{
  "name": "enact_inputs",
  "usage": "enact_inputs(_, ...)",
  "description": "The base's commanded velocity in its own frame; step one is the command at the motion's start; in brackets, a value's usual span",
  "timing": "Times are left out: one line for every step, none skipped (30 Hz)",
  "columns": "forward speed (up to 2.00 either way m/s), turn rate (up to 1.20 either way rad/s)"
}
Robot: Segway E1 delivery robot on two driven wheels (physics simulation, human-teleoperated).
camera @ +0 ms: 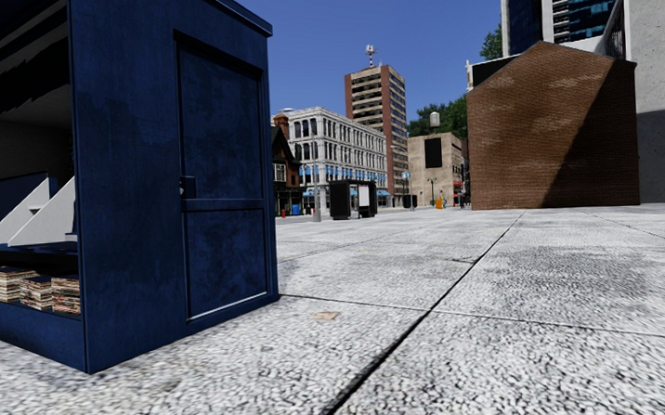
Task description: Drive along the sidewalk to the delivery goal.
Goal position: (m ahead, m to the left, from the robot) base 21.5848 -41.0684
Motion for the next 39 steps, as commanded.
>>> enact_inputs(0.0, 0.0)
enact_inputs(0.0, 0.0)
enact_inputs(0.0, 0.0)
enact_inputs(0.0, 0.0)
enact_inputs(0.0, 0.0)
enact_inputs(0.0, 0.0)
enact_inputs(0.0, 0.0)
enact_inputs(0.0, 0.0)
enact_inputs(0.0, 0.0)
enact_inputs(0.0, 0.0)
enact_inputs(0.0, 0.0)
enact_inputs(0.0, 0.0)
enact_inputs(0.0, 0.0)
enact_inputs(0.0, 0.0)
enact_inputs(0.0, 0.0)
enact_inputs(0.0, 0.0)
enact_inputs(0.0, 0.0)
enact_inputs(0.0, 0.0)
enact_inputs(0.0, 0.0)
enact_inputs(0.0, 0.0)
enact_inputs(0.0, 0.0)
enact_inputs(0.0, 0.0)
enact_inputs(0.0, 0.0)
enact_inputs(0.0, 0.0)
enact_inputs(0.0, 0.0)
enact_inputs(0.0, 0.0)
enact_inputs(0.0, 0.0)
enact_inputs(0.0, 0.0)
enact_inputs(0.0, 0.0)
enact_inputs(0.0, 0.0)
enact_inputs(0.09, -0.42)
enact_inputs(0.09, -0.42)
enact_inputs(0.38, -0.54)
enact_inputs(0.73, -0.57)
enact_inputs(1.11, -0.57)
enact_inputs(1.5, -0.58)
enact_inputs(1.5, -0.58)
enact_inputs(2.0, -0.58)
enact_inputs(2.0, -0.58)
